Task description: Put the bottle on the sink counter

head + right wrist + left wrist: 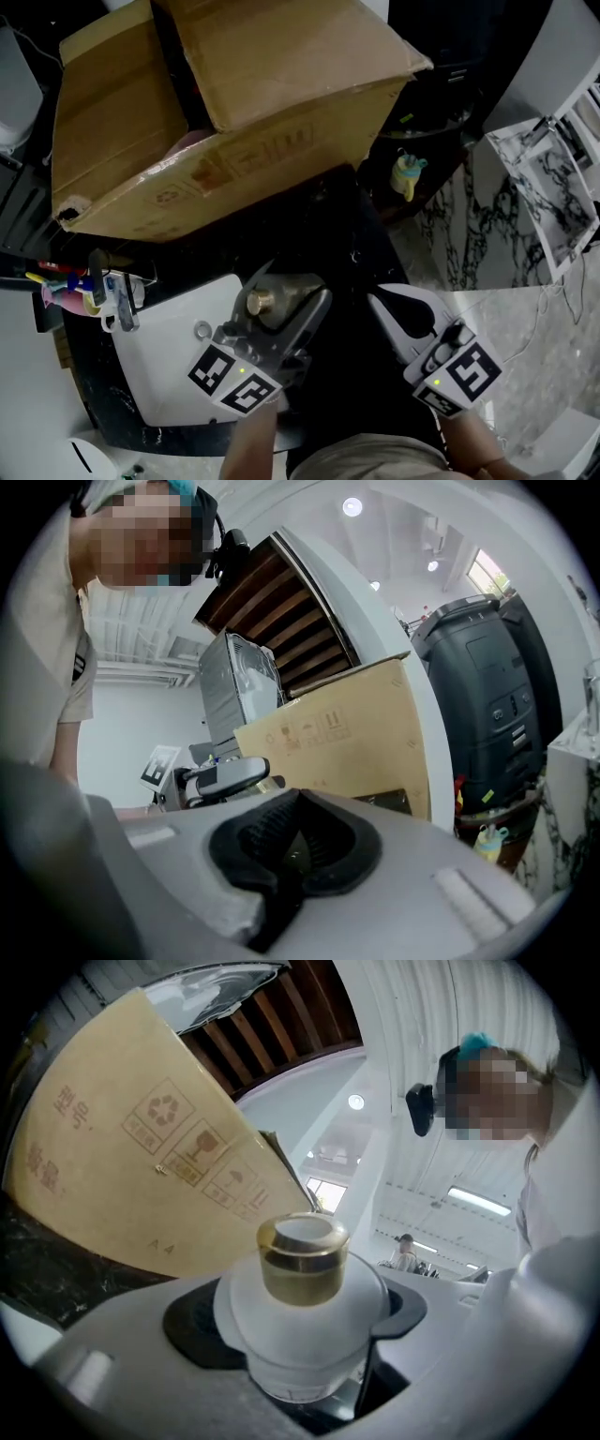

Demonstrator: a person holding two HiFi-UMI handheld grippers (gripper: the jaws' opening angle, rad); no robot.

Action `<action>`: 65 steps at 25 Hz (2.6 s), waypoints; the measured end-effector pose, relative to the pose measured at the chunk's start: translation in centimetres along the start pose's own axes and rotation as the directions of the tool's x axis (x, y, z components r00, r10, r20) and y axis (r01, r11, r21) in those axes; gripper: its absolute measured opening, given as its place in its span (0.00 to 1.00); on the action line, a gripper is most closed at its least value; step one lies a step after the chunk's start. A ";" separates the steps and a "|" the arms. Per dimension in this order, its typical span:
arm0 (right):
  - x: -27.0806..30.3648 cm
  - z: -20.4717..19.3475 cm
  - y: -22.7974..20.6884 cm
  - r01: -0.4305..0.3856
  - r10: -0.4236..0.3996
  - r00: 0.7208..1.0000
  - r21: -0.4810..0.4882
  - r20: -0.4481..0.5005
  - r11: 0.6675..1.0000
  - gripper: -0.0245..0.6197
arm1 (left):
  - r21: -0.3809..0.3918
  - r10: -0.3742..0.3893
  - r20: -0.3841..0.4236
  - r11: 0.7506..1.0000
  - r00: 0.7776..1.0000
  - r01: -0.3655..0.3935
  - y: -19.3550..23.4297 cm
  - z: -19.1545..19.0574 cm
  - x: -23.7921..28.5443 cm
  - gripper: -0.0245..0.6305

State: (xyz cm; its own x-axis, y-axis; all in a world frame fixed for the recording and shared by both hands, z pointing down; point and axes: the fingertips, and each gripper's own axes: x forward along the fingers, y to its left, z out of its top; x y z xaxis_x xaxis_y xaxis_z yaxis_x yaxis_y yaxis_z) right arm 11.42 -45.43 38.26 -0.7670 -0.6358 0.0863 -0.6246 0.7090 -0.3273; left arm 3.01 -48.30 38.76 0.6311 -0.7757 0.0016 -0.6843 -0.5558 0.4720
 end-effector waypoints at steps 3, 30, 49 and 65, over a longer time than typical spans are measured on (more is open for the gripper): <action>0.4 -0.7 -1.2 -0.002 0.002 1.000 0.007 -0.023 1.000 0.04 | 0.038 0.048 -0.037 0.998 0.998 -0.047 1.1 -0.7 1.1 0.57; 2.3 -3.3 -7.7 -0.032 0.037 0.996 0.057 -0.083 0.998 0.04 | 0.332 0.232 -0.217 0.931 0.948 -0.152 7.1 -4.8 7.8 0.57; 3.2 -3.3 -8.9 -0.068 0.075 0.995 0.111 -0.060 0.992 0.04 | 0.452 0.310 -0.336 0.881 0.889 -0.137 9.0 -8.4 8.1 0.57; 2.4 -3.5 -8.8 -0.045 0.052 0.996 0.093 -0.071 0.995 0.04 | 0.496 0.321 -0.352 0.860 0.879 -0.116 8.2 -8.5 7.6 0.57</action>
State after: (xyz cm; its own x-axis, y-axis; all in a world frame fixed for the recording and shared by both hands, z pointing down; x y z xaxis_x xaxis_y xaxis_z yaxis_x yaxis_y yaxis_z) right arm 14.55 -52.14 44.62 -0.8067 -0.5751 0.1359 -0.5731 0.7055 -0.4170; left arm 5.34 -56.22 50.17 0.4637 -0.7552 0.4633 -0.8430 -0.5370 -0.0315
